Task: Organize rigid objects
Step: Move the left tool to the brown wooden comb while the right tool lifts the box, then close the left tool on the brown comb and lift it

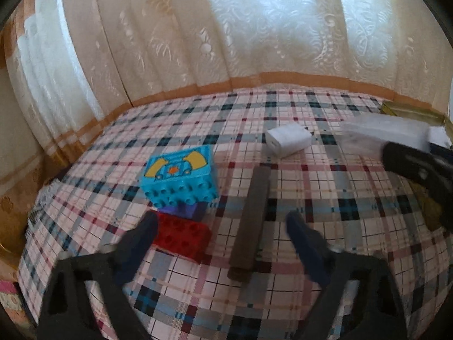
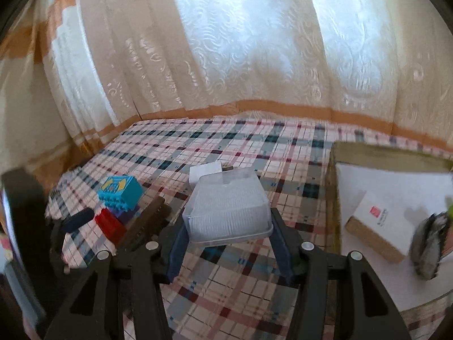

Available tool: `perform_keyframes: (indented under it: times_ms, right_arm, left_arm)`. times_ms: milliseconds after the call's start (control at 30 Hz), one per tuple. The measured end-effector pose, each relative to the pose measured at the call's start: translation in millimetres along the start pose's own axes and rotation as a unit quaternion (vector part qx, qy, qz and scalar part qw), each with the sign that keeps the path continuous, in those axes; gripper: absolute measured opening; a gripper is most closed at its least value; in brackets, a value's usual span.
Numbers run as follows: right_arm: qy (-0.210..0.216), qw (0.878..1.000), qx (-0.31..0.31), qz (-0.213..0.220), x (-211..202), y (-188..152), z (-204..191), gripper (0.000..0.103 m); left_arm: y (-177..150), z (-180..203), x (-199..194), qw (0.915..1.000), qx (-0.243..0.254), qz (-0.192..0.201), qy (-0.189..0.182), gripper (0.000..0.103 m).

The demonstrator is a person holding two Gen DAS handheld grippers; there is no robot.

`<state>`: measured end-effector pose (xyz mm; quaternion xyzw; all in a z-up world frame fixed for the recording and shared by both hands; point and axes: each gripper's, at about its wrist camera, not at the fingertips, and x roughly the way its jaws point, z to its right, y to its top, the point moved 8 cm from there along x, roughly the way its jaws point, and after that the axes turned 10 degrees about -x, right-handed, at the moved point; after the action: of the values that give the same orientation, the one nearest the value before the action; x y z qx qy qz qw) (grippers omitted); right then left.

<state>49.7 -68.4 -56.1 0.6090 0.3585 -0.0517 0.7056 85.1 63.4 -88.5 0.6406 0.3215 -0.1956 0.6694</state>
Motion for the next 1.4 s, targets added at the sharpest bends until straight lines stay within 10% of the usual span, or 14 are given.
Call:
perform_keyframes:
  times_ms: [67, 200, 367, 700, 900, 1000, 1067, 1233, 1400]
  right_arm:
    - [-0.018, 1.000, -0.021, 0.008, -6.1, -1.4, -2.9, 0.056]
    - [-0.021, 0.999, -0.022, 0.013, -8.2, -5.8, -5.3, 0.056]
    - [-0.020, 0.999, -0.017, 0.019, -8.8, -7.0, -5.6, 0.056]
    - [-0.014, 0.999, -0.016, 0.028, -11.5, -6.8, -7.3, 0.056]
    - [-0.014, 0.999, -0.018, 0.032, -13.8, -5.0, -7.7, 0.056]
    - [-0.010, 0.999, -0.009, 0.031, -13.8, -5.4, -4.4, 0.056]
    - [-0.008, 0.999, -0.003, 0.031, -13.7, -4.9, -2.1, 0.056]
    - [-0.007, 0.999, 0.002, 0.034, -14.6, -4.2, 0.6, 0.056]
    - [-0.014, 0.999, 0.002, 0.049, -20.6, -2.2, 4.3, 0.056]
  left_arm:
    - [-1.8, -1.4, 6.0, 0.9997, -0.011, -0.017, -0.016, 0.048]
    - [-1.6, -1.5, 4.2, 0.9994, -0.017, -0.015, -0.027, 0.042]
    - [0.8, -7.6, 0.1, 0.9970, -0.046, -0.011, -0.060, 0.009]
    - [3.9, -5.7, -5.3, 0.9933, -0.065, -0.003, -0.096, 0.008]
    - [1.9, 15.4, 3.1, 0.9928, -0.052, -0.025, -0.105, 0.063]
    - [1.2, 17.2, 6.2, 0.9946, -0.045, -0.029, -0.089, 0.053]
    - [-2.7, 16.5, 15.1, 0.9937, -0.048, -0.052, -0.088, 0.024]
    - [-4.0, 4.0, 21.0, 0.9819, -0.107, -0.073, -0.138, 0.024]
    - [6.2, -0.3, -2.2, 0.9819, -0.124, -0.009, -0.143, 0.024]
